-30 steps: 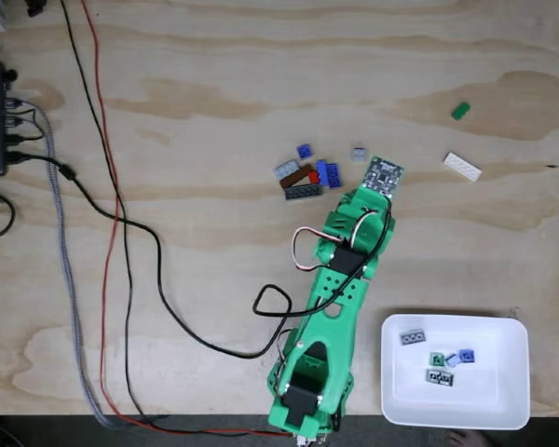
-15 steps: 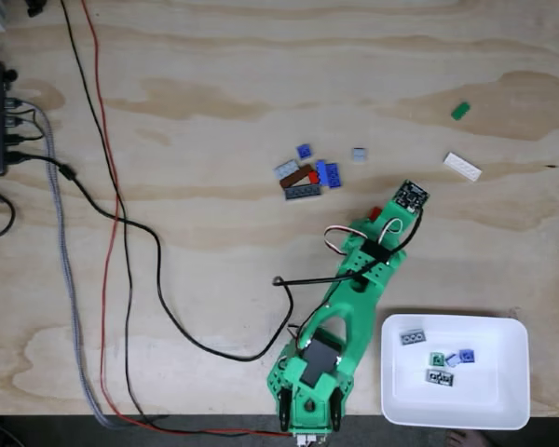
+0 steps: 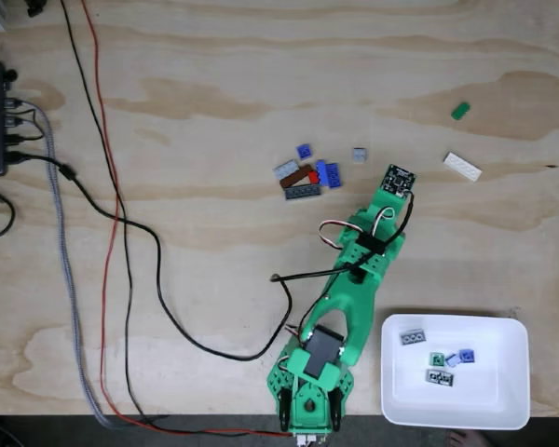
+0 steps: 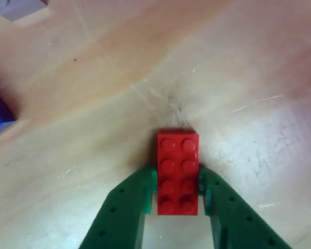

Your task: Put all lego bricks in the bin.

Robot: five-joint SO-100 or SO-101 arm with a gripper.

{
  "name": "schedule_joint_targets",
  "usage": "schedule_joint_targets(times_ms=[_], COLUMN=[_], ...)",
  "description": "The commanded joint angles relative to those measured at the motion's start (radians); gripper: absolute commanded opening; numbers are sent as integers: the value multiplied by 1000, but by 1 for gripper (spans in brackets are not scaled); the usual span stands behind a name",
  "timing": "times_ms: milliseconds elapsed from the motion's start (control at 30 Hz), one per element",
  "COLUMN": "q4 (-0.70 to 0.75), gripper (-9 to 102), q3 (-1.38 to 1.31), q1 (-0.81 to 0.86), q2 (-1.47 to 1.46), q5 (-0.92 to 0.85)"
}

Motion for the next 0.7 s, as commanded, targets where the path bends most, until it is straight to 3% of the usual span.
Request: schedule_joint_targets(times_ms=[0,167,300,467,667], q4=[181,827,1017,916,689], gripper=[0,0,0,0,0], q3=[31,-264,-394,-167,118], q1=[-5,52,336,704,939], q2=[359,986,1150,1150,1146], q5=[110,302,152,-41,-195])
